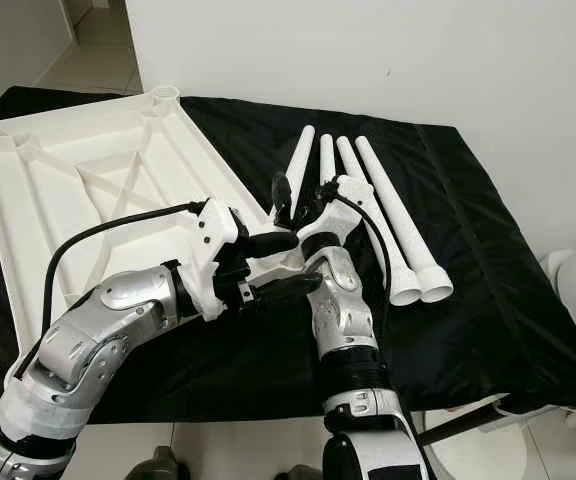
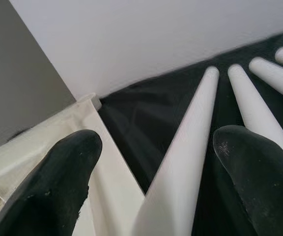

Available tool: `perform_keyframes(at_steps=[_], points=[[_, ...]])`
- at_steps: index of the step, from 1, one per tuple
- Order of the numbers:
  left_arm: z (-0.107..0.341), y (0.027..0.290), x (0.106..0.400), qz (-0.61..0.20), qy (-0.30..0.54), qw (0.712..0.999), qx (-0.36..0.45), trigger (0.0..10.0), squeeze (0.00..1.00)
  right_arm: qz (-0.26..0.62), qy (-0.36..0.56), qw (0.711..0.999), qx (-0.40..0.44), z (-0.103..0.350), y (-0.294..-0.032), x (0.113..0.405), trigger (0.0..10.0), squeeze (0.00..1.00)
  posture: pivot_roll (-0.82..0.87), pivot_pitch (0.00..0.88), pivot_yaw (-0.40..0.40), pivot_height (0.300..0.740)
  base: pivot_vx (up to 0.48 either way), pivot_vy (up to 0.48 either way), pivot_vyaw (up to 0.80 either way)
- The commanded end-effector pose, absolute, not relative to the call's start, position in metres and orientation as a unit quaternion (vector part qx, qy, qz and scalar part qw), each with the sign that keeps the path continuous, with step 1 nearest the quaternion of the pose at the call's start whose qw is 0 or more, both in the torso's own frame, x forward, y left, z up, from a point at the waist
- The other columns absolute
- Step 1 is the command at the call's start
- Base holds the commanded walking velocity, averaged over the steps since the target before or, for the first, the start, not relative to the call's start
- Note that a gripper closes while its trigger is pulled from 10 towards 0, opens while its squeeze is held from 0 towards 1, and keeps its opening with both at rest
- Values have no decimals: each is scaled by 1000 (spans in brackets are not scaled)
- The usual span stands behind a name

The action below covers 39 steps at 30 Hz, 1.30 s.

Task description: Building children table

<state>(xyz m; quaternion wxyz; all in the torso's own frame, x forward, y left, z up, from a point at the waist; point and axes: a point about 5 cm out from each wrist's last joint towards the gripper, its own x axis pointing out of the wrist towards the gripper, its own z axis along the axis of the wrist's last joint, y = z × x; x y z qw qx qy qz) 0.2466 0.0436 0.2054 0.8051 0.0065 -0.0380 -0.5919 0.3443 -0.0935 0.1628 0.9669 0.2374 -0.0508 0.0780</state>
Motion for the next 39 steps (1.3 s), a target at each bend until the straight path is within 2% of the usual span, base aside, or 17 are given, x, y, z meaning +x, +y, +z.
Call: perform_keyframes(at_steps=[1,11,15,33,34,35,37,38,39], points=[[206,42,246,-593,-44,804,9,10000,0,84,-2,963,255,156,-71,344,10000,0,95,5,-84,740,0,0,0],[207,41,246,-593,-45,804,8,10000,0,105,31,961,254,151,-54,341,10000,0,94,13,-86,740,0,0,0],[212,42,246,-591,-52,805,7,10000,0,144,57,950,271,152,-35,337,10000,0,97,17,-92,740,0,0,0],[218,43,249,-587,-64,807,5,10000,0,128,118,937,304,146,-27,336,10000,0,94,16,-92,740,0,0,0],[218,43,249,-587,-64,807,5,10000,0,118,131,934,311,142,-28,336,9373,0,94,15,-93,740,0,0,0],[218,43,249,-587,-65,807,5,10000,0,113,135,934,309,140,-29,337,4667,0,94,14,-93,740,0,0,0],[218,43,249,-587,-65,807,5,10000,0,113,135,934,309,140,-29,337,4667,0,94,14,-93,740,0,0,0],[218,43,249,-587,-66,807,5,10000,0,103,140,934,313,139,-32,338,0,0,94,13,-94,740,0,0,0],[218,43,249,-587,-66,807,5,10000,0,103,140,934,313,139,-32,338,0,0,94,13,-94,740,0,0,0]])
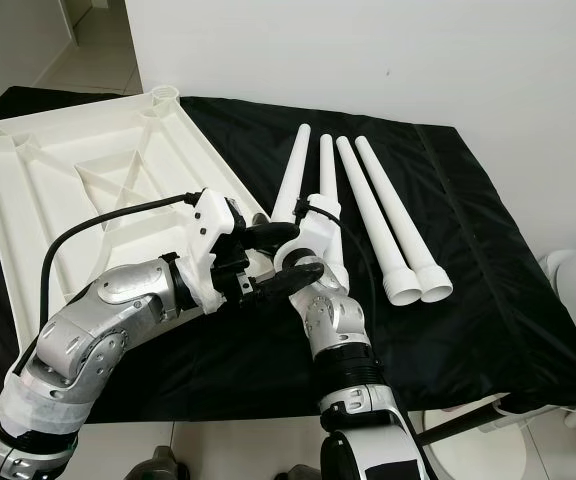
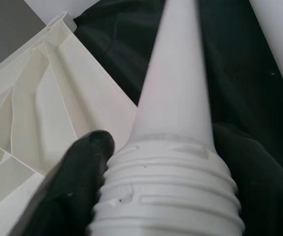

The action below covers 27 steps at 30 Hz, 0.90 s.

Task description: Building children table

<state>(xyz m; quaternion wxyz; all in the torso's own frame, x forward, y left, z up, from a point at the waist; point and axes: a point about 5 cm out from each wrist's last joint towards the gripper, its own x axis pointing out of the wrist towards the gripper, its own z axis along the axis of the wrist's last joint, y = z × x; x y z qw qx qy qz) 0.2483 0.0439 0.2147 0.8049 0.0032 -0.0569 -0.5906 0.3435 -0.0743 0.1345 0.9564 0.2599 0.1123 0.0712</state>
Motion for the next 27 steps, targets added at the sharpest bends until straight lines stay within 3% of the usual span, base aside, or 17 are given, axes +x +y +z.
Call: perform_keyframes(at_steps=[1,9,10,11,13,14,15,21,25,26,27], points=[[219,43,250,-587,-66,807,5,10000,0,103,137,934,313,139,-33,339,0,0,93,12,-93,740,0,0,0],[220,40,252,-586,-71,807,-4,10000,0,102,99,948,286,142,-48,341,0,0,88,9,-91,740,0,0,0],[221,39,254,-586,-73,807,-9,10000,0,107,65,952,281,146,-53,341,1569,0,83,7,-89,740,0,0,0],[221,38,255,-586,-75,807,-15,10000,0,114,32,956,268,150,-58,339,6706,0,84,6,-90,740,0,0,0],[221,38,256,-586,-76,807,-18,10000,0,118,13,958,261,152,-62,338,6706,0,84,6,-90,740,0,0,0],[222,36,259,-590,-71,804,-37,10000,0,103,-12,965,239,152,-72,337,10000,0,84,6,-90,740,0,0,0],[224,36,263,-594,-62,799,-67,10000,1000,85,-32,972,218,152,-84,334,10000,0,76,0,-77,740,0,0,0],[228,38,271,-597,-53,793,-111,10000,1000,65,-70,979,178,152,-102,327,10000,0,61,0,-63,740,0,0,0],[234,40,284,-571,-60,812,-102,10000,1000,71,-100,983,134,150,-114,315,10000,0,44,0,-45,740,0,0,0],[238,40,292,-561,-59,819,-106,10000,0,68,-116,983,128,150,-122,309,10000,0,30,0,-29,740,0,0,0],[242,40,304,-546,-53,828,-117,10000,0,71,-135,981,116,150,-131,302,10000,0,16,0,-15,740,0,0,0]])
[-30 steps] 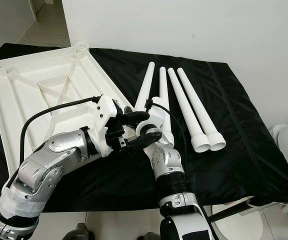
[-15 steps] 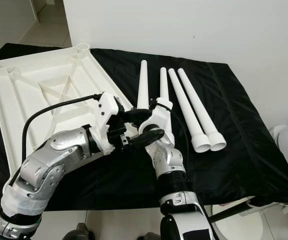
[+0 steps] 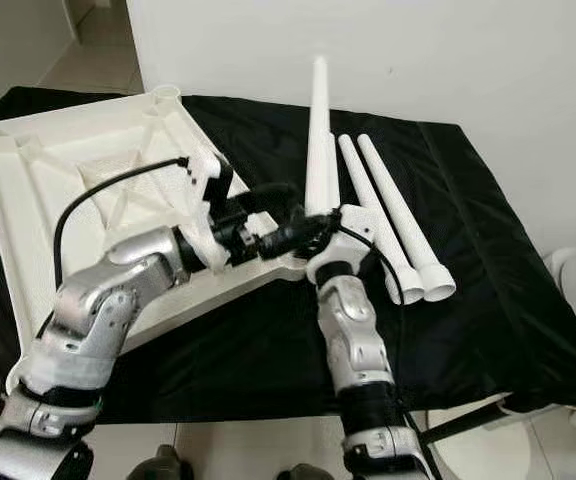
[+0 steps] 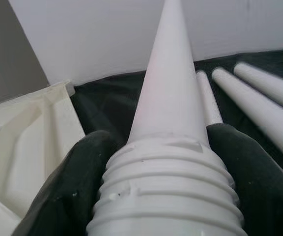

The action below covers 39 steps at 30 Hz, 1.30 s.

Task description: Building children table

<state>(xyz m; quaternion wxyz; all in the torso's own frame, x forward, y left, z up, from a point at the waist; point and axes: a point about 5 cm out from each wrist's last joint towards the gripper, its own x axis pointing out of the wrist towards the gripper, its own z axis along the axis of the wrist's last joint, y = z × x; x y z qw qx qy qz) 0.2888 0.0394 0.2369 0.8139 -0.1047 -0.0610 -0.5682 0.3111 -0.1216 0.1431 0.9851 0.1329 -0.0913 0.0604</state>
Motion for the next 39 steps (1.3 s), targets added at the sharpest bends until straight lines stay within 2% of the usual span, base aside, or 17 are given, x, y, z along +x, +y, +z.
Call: perform_keyframes(at_steps=[1,4,6,11,15,19,25,32,39], points=[[242,40,304,-546,-53,828,-117,10000,0,71,-135,981,116,150,-131,302,10000,0,16,0,-15,740,0,0,0],[248,40,319,-520,-51,845,-118,10000,0,74,-156,979,106,151,-142,293,10000,0,10,0,-8,740,0,0,0],[251,40,330,-502,-46,857,-108,10000,0,110,-182,972,100,155,-144,284,10000,0,2,0,1,740,0,0,0],[255,39,341,-501,-15,857,-122,10000,0,156,-206,962,88,160,-144,272,10000,0,-7,0,14,740,0,0,0],[251,35,352,-486,13,869,-91,10000,0,201,-207,956,58,164,-142,267,10000,0,-16,0,19,740,0,0,0],[252,30,355,-484,24,869,-97,10000,0,231,-199,951,40,164,-138,265,10000,0,-16,0,16,740,0,0,0],[253,20,357,-501,54,854,-133,10000,0,267,-199,943,25,164,-131,265,10000,0,-14,0,8,740,0,0,0],[251,20,368,-488,119,845,-183,10000,0,298,-191,935,10,161,-123,263,10000,0,-11,0,1,740,0,0,0],[250,26,381,-449,159,855,-206,10000,0,303,-187,934,2,158,-122,263,10000,0,-12,0,3,740,0,0,0]])
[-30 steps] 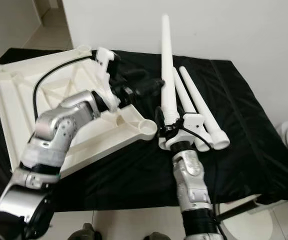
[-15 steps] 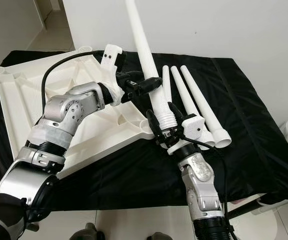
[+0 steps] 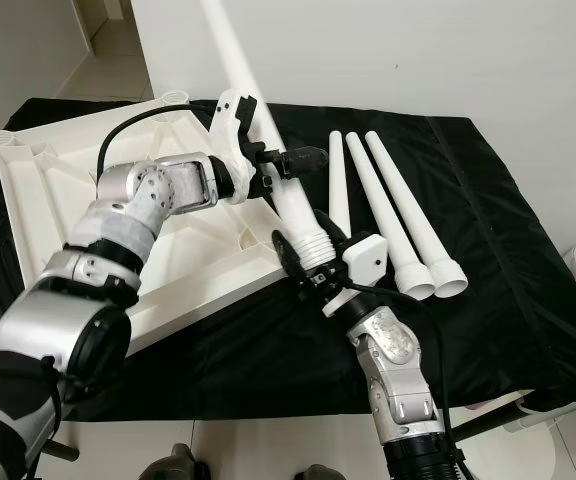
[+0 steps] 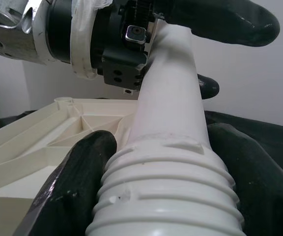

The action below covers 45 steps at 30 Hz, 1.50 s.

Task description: Building children table

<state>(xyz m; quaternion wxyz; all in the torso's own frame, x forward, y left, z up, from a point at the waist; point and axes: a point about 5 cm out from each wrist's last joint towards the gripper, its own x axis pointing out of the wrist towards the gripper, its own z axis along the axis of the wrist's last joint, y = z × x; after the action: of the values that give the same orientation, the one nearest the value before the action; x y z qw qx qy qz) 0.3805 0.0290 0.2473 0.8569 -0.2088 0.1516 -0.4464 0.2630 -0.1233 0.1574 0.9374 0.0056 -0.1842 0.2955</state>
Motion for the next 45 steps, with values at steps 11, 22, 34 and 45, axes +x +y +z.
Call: perform_keyframes(at_steps=[11,22,34,45], points=[[275,58,402,-378,162,832,-373,10000,0,314,-166,935,2,146,-123,252,10000,0,-20,0,9,740,0,0,0],[279,74,410,-326,159,843,-398,0,0,327,-164,930,-15,144,-120,252,10000,0,-12,0,21,740,0,0,0],[285,80,412,-320,147,841,-411,0,0,332,-168,928,-17,148,-119,255,10000,0,1,0,12,740,0,0,0],[302,84,415,-322,108,852,-398,10000,0,311,-165,936,4,158,-127,266,10000,1000,6,0,6,740,0,0,0]])
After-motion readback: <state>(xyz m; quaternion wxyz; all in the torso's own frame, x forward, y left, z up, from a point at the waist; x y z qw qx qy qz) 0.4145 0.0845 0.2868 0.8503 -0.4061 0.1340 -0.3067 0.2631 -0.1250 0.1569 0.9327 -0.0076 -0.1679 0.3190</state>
